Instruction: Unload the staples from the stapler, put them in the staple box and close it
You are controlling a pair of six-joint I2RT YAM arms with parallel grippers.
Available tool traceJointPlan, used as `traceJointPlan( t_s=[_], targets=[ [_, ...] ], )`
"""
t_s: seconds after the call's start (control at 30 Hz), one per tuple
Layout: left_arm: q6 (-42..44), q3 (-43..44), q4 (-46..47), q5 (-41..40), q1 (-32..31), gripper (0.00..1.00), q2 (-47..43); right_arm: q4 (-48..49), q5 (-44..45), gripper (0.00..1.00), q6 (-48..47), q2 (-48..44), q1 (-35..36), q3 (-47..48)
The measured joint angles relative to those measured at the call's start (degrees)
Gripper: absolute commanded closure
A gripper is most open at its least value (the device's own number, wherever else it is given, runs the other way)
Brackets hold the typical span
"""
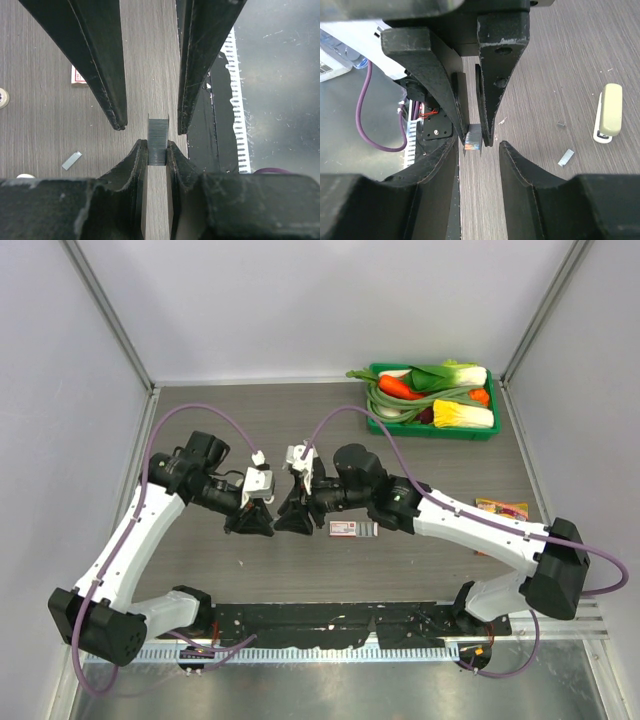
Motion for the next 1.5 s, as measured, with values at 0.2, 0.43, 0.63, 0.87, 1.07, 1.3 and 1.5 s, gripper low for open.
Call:
traceJointPlan(
  t_s=[0.2, 0.43, 0.63, 0.87, 1.07, 1.3, 1.5],
  targets=[
    [0.09, 0.00, 0.09, 0.02, 0.00, 1.00, 0.00, 0.00, -0.15, 0.65, 0.09, 0.98, 0.33, 0.00],
    [-0.55, 0.00, 0.70, 0.02, 0.00, 1.00, 0.00, -0.02, -0.13, 0.77, 0.07, 1.27, 0.66, 0.24],
    [-1.11, -0.02, 0.70, -0.02, 0.00, 1.00, 0.00, -0.04, 0.50, 0.90, -0.07, 1.29, 1.01, 0.33],
    [-1.90, -0.04, 0.87, -0.39, 0.00, 0.99, -0.04, -0.22, 1.51, 0.99, -0.11, 1.29, 1.33, 0.35],
    [-2.27, -0.04, 1.42, -0.83, 0.00, 0.91, -0.04, -0.74, 2.93, 0.99, -0.26, 1.29, 1.66, 0.57],
    [-3.87, -0.04, 2.82, -1.36, 0.00, 0.94, -0.04, -0.87, 4.61, 0.81, -0.26, 1.16, 1.77, 0.57],
    [-3.89, -0.04, 3.17, -1.20, 0.00, 0.95, -0.04, -1.57, 5.66, 0.62, 0.07, 1.11, 2.10, 0.66]
  ],
)
